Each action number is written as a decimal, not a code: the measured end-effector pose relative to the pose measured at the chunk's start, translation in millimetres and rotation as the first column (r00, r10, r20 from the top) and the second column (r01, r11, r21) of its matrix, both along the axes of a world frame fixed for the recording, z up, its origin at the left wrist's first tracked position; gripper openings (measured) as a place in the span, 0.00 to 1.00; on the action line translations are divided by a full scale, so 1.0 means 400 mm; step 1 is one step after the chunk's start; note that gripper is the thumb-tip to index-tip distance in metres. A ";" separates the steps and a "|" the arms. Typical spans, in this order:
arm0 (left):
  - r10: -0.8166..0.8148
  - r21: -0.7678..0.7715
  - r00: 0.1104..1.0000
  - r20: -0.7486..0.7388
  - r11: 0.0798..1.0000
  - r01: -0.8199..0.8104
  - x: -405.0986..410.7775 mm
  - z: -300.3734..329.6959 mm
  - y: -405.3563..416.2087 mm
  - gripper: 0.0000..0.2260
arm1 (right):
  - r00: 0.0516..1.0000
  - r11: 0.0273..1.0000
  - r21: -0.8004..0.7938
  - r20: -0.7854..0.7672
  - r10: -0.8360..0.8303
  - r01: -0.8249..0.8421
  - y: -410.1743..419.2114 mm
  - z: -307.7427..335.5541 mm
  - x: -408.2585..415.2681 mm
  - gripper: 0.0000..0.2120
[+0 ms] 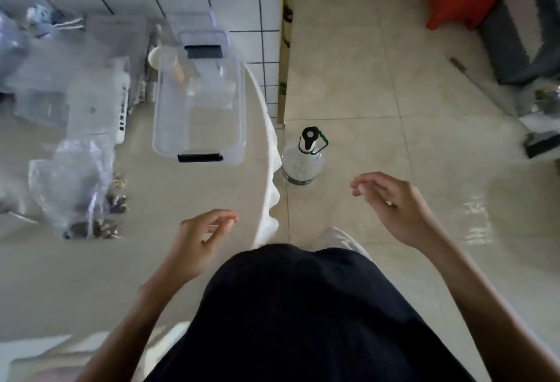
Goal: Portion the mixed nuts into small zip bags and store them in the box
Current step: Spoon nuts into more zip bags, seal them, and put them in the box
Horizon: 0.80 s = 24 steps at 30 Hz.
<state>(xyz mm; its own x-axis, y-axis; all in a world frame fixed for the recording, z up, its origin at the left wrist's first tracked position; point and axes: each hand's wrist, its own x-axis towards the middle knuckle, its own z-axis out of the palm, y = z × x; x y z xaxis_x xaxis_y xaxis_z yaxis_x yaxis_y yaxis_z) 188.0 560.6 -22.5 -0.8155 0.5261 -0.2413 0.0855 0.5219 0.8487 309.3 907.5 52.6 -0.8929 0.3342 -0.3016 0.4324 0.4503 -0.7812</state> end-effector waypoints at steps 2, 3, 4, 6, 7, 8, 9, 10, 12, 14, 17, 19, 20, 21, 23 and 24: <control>0.136 0.009 0.991 -0.012 0.991 -0.136 0.016 -0.002 -0.001 0.12 | 0.992 0.992 -0.025 -0.013 0.125 -0.125 0.033 -0.010 -0.107 0.07; 0.209 0.001 0.978 -0.014 0.978 -0.209 0.025 -0.002 0.002 0.13 | 0.982 0.981 -0.036 -0.013 0.191 -0.191 0.046 -0.016 -0.162 0.07; 0.278 -0.017 0.960 -0.017 0.960 -0.278 0.037 0.000 0.009 0.14 | 0.967 0.966 -0.043 -0.007 0.254 -0.254 0.057 -0.023 -0.216 0.08; 0.416 -0.041 0.909 -0.028 0.908 -0.417 0.066 0.000 0.034 0.14 | 0.931 0.927 -0.097 0.017 0.364 -0.361 0.075 -0.036 -0.322 0.08; 0.490 -0.045 0.871 -0.024 0.870 -0.491 0.084 0.000 0.052 0.13 | 0.911 0.903 -0.150 0.034 0.411 -0.402 0.079 -0.042 -0.371 0.08; 0.564 -0.049 0.825 -0.012 0.824 -0.564 0.102 0.005 0.073 0.12 | 0.890 0.877 -0.202 0.049 0.453 -0.436 0.082 -0.049 -0.419 0.08; 0.630 -0.056 0.776 0.004 0.775 -0.629 0.120 0.012 0.101 0.12 | 0.868 0.851 -0.244 0.065 0.492 -0.465 0.083 -0.055 -0.467 0.08; 0.685 -0.067 0.728 0.021 0.727 -0.683 0.142 0.021 0.130 0.11 | 0.848 0.829 -0.276 0.083 0.524 -0.486 0.083 -0.062 -0.513 0.09; 0.774 -0.094 0.632 0.036 0.632 -0.769 0.191 0.042 0.197 0.09 | 0.815 0.804 -0.304 0.125 0.566 -0.511 0.073 -0.077 -0.606 0.14; 0.851 -0.101 0.525 0.016 0.524 -0.846 0.241 0.058 0.265 0.07 | 0.782 0.780 -0.337 0.168 0.600 -0.527 0.047 -0.096 -0.694 0.23; 0.931 -0.091 0.366 0.005 0.365 -0.927 0.303 0.063 0.372 0.08 | 0.777 0.765 -0.501 0.253 0.576 -0.405 -0.017 -0.131 -0.793 0.37; 0.957 -0.087 0.290 -0.010 0.288 -0.954 0.341 0.060 0.424 0.09 | 0.766 0.781 -0.535 0.336 0.547 -0.323 -0.065 -0.156 -0.824 0.42; 0.967 -0.090 0.254 -0.005 0.253 -0.963 0.359 0.057 0.449 0.09 | 0.763 0.788 -0.545 0.369 0.531 -0.285 -0.086 -0.171 -0.830 0.41; 0.971 -0.093 0.237 -0.004 0.236 -0.967 0.373 0.056 0.474 0.09 | 0.771 0.798 -0.551 0.389 0.505 -0.245 -0.102 -0.185 -0.832 0.37; 0.987 -0.101 0.160 0.005 0.160 -0.982 0.408 0.048 0.508 0.09 | 0.778 0.810 -0.538 0.396 0.488 -0.234 -0.139 -0.203 -0.820 0.23; 0.993 -0.104 0.116 0.007 0.116 -0.988 0.422 0.043 0.522 0.09 | 0.784 0.816 -0.521 0.385 0.487 -0.251 -0.147 -0.206 -0.817 0.18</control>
<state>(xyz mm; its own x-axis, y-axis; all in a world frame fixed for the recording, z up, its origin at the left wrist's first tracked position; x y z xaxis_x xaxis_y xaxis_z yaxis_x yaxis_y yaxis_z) 356.7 769.3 -5.2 -0.5889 -0.7502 -0.3006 -0.5943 0.1499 0.7901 -17.6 848.8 -29.9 -0.6123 -0.2563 -0.7479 0.6696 0.3349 -0.6630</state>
